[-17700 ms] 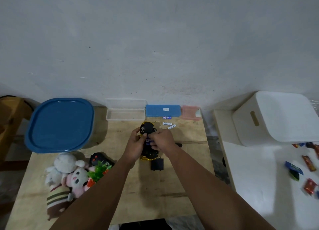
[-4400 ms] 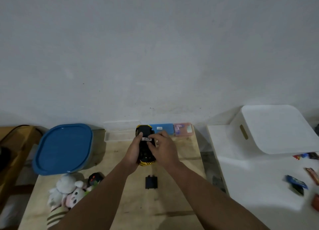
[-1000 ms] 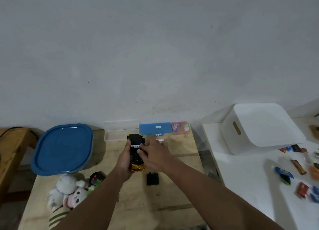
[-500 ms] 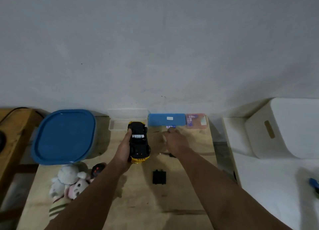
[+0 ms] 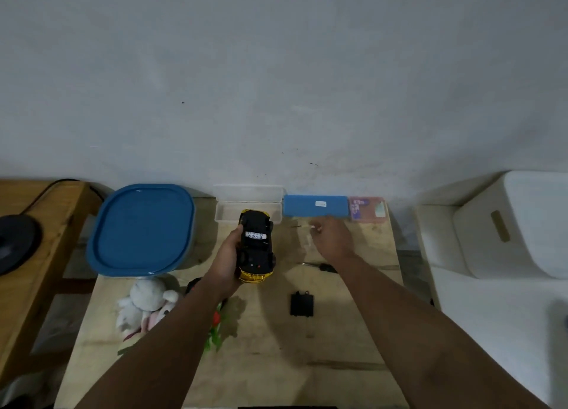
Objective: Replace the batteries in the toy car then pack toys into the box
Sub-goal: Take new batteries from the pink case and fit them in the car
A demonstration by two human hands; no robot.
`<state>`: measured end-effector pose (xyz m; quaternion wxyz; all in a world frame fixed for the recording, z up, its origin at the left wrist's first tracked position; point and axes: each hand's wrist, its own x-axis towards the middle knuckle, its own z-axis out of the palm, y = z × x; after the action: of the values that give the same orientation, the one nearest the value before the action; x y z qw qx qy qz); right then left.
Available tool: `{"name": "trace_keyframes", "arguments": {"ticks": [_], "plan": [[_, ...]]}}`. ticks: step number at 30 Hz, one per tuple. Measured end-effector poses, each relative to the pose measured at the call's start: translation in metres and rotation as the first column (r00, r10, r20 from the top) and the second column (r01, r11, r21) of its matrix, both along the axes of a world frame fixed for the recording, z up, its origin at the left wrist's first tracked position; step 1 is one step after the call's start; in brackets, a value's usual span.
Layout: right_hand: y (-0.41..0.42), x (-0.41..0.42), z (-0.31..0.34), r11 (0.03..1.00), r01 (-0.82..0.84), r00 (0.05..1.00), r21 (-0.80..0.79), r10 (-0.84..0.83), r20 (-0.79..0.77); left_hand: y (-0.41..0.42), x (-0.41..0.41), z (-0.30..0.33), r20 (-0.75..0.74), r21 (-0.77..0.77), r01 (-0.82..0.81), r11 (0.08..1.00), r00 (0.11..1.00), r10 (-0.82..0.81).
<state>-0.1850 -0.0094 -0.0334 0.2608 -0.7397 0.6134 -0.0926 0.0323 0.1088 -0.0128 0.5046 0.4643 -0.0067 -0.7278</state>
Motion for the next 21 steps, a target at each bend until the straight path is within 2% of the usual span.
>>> {"name": "trace_keyframes", "arguments": {"ticks": [2, 4, 6, 7, 11, 16, 21], "plan": [[0.007, 0.019, 0.033, 0.999, 0.054, 0.949, 0.001, -0.052, 0.311, 0.004, 0.004, 0.011, 0.028, -0.008, 0.055, 0.998, 0.998, -0.055], [0.016, 0.04, 0.07, 0.997, 0.08, 0.83, 0.014, -0.074, 0.553, 0.006, 0.007, 0.024, 0.087, -0.021, 0.141, 0.99, 0.987, -0.139], [0.03, 0.06, 0.102, 1.0, 0.024, 0.722, 0.019, -0.03, 0.691, 0.008, 0.009, 0.04, 0.146, -0.023, 0.195, 0.981, 0.971, -0.19], [0.038, 0.067, 0.115, 0.999, -0.034, 0.708, 0.007, 0.019, 0.706, 0.009, 0.01, 0.046, 0.168, -0.019, 0.204, 0.979, 0.966, -0.198], [0.071, 0.078, 0.139, 0.976, -0.192, 0.77, -0.101, 0.214, 0.601, 0.014, 0.011, 0.069, 0.207, -0.03, 0.243, 0.969, 0.95, -0.232], [0.097, 0.074, 0.14, 0.967, -0.173, 0.804, -0.19, 0.25, 0.539, 0.026, 0.015, 0.087, 0.201, -0.042, 0.286, 0.957, 0.941, -0.272], [0.114, 0.073, 0.135, 0.895, -0.216, 0.889, -0.39, 0.346, 0.3, 0.033, 0.01, 0.09, 0.189, -0.044, 0.316, 0.948, 0.934, -0.303]]}}
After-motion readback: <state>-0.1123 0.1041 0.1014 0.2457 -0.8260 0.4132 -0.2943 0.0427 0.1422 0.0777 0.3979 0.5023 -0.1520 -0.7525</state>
